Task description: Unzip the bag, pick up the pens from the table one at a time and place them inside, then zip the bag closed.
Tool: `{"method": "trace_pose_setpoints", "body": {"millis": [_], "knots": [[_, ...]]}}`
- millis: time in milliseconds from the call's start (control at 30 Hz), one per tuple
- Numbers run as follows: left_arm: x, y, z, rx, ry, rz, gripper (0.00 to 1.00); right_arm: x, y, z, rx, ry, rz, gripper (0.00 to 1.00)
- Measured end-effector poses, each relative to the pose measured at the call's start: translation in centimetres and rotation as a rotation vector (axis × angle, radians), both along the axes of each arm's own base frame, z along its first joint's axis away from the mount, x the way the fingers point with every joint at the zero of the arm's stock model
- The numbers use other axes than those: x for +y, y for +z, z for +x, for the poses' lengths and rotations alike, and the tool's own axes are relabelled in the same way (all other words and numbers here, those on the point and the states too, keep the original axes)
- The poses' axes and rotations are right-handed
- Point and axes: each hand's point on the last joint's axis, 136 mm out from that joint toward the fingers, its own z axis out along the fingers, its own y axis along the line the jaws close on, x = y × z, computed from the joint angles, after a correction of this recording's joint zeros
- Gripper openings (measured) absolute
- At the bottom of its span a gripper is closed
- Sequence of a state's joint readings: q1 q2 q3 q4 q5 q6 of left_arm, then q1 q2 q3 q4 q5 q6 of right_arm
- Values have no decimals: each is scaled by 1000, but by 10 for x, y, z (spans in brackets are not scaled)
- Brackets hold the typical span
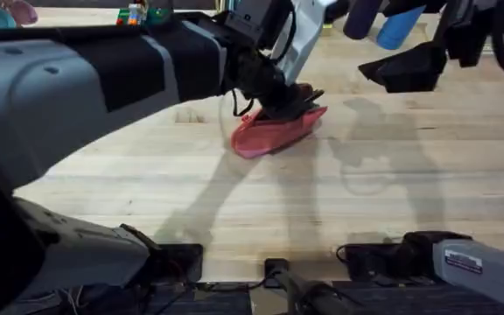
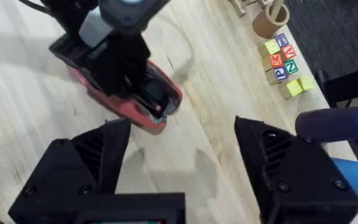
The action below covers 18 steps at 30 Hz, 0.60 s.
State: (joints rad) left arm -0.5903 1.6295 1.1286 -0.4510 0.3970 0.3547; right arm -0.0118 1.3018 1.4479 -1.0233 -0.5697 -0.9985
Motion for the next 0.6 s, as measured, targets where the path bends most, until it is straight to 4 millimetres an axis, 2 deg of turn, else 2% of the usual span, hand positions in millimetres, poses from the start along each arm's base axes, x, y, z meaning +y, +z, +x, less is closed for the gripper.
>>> {"method": "trace_pose_setpoints", "body": {"millis": [267, 600], "knots": [[24, -18, -2, 2, 32, 145, 42, 0, 0, 0, 0, 0, 0, 995], [41, -23, -2, -1, 64, 246, 42, 0, 0, 0, 0, 0, 0, 995]]}}
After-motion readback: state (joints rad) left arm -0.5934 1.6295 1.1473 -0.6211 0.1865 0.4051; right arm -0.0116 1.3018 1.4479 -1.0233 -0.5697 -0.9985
